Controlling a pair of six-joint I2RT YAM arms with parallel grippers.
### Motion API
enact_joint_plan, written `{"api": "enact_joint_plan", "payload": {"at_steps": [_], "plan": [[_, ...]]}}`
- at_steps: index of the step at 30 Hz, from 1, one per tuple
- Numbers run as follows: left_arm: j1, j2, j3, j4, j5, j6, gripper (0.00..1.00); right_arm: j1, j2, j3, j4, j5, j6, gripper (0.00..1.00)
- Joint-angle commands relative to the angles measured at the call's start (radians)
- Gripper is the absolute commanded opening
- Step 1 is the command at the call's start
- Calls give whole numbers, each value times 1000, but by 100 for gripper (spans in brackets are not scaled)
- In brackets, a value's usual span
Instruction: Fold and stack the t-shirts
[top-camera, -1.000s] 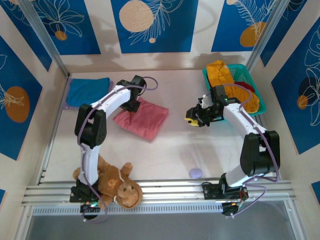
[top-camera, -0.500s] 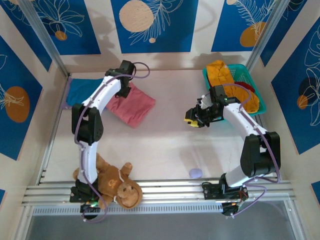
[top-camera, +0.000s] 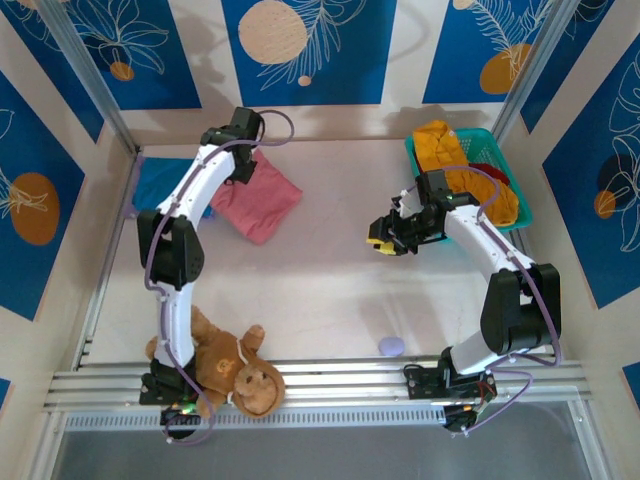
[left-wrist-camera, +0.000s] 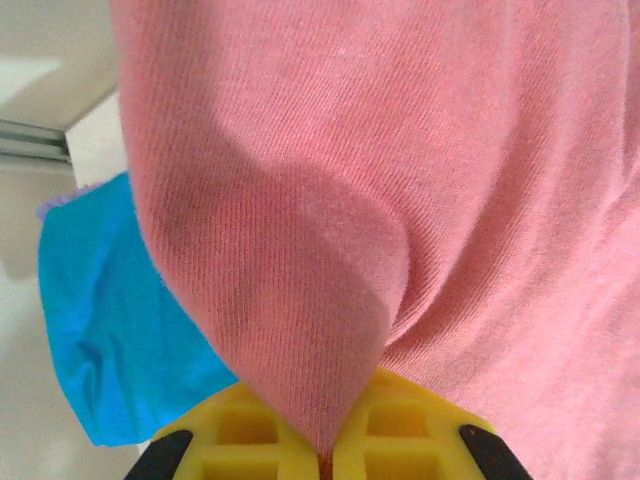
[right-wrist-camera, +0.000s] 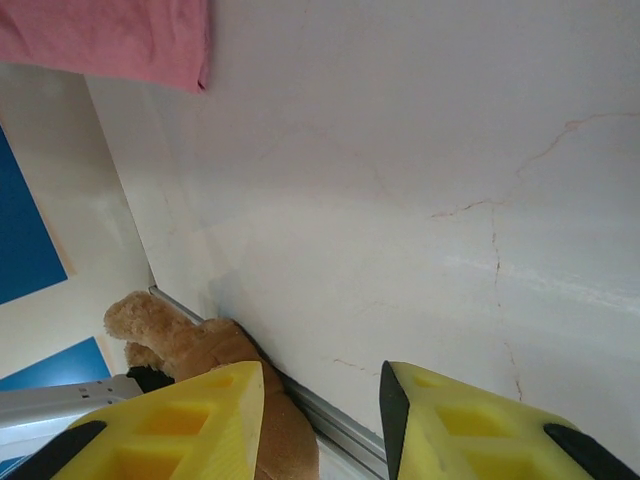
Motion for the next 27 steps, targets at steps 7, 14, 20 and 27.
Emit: {"api": "enact_joint_plan", "payload": {"at_steps": [7, 14, 20, 27], "plan": [[9, -115, 51, -13, 1, 23, 0, 11, -17, 33, -36, -4, -13, 38], [13, -109, 113, -31, 12, 42, 0, 10, -11, 41, -51, -3, -24, 38], [29, -64, 227, -88, 10, 58, 0, 5, -20, 44, -64, 2, -32, 38], [54, -56, 280, -100, 16, 55, 0, 4, -19, 35, -63, 1, -33, 38]]}}
